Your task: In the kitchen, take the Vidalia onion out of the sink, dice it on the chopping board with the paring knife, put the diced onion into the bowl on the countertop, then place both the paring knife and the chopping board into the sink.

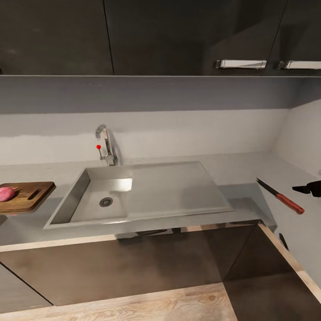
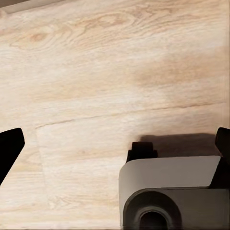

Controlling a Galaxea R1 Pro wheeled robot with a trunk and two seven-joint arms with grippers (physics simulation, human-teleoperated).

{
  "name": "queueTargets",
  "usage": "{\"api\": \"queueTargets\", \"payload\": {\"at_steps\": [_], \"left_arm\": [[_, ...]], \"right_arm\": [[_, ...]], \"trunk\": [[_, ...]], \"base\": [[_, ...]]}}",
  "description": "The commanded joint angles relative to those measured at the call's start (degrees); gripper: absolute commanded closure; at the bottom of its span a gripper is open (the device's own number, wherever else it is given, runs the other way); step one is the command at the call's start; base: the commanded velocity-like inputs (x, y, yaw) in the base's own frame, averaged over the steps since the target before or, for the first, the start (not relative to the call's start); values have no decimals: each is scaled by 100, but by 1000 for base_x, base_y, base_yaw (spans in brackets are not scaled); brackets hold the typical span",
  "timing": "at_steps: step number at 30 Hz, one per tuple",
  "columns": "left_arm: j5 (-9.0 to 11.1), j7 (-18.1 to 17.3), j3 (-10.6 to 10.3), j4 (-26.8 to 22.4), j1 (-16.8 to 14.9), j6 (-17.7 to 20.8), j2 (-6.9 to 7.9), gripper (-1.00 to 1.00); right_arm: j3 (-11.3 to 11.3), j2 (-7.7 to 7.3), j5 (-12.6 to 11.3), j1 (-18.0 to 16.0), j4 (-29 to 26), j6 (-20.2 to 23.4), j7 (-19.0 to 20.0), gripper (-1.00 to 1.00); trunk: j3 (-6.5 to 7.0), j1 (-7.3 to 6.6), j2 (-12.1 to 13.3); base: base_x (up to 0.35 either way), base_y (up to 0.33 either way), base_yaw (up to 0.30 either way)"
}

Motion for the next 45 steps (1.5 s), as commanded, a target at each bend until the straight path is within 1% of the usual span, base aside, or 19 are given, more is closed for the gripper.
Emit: {"api": "queueTargets", "payload": {"at_steps": [1, 8, 15, 28, 31, 38, 41, 42, 45], "left_arm": [[12, 22, -45, 24, -10, 26, -11, -100], [26, 23, -35, 21, -10, 162, -45, -100], [26, 16, -34, 22, -10, 407, -53, -100], [25, 15, -34, 20, -10, 445, -53, -100], [28, 16, -34, 15, -10, 445, -55, -100], [25, 23, -34, 14, -10, 451, -61, -100], [23, 18, -34, 14, -10, 489, -67, -100], [22, 14, -34, 14, -10, 581, -69, -100], [22, 9, -34, 14, -10, 648, -70, -100]], "right_arm": [[-10, 1, 62, -6, -1, 13, 57, -100], [-10, 1, 69, -6, 3, 12, 57, -100], [-7, 1, 70, -6, 8, 12, 53, -100], [-4, 14, 71, -6, 158, 8, 49, -100], [10, 68, 62, -6, 161, 12, 24, -100], [16, 110, 53, -6, 181, 4, 11, -100], [16, 150, 52, -9, 319, -6, 9, -100], [16, 168, 52, -9, 474, -16, 12, -100], [16, 187, 45, -7, 547, -21, 15, -100]], "trunk": [[-6, 1, -4], [-7, 1, -4], [119, -153, 277], [352, -438, 798], [406, -504, 919], [532, -658, 1199], [586, -724, 1320], [604, -746, 1360], [657, -812, 1480]], "base": [[49, 0, 0], [14, 0, 0], [1, 0, 0], [0, 0, 0], [0, 0, 0], [0, 0, 0], [0, 0, 0], [0, 0, 0], [0, 0, 0]]}}
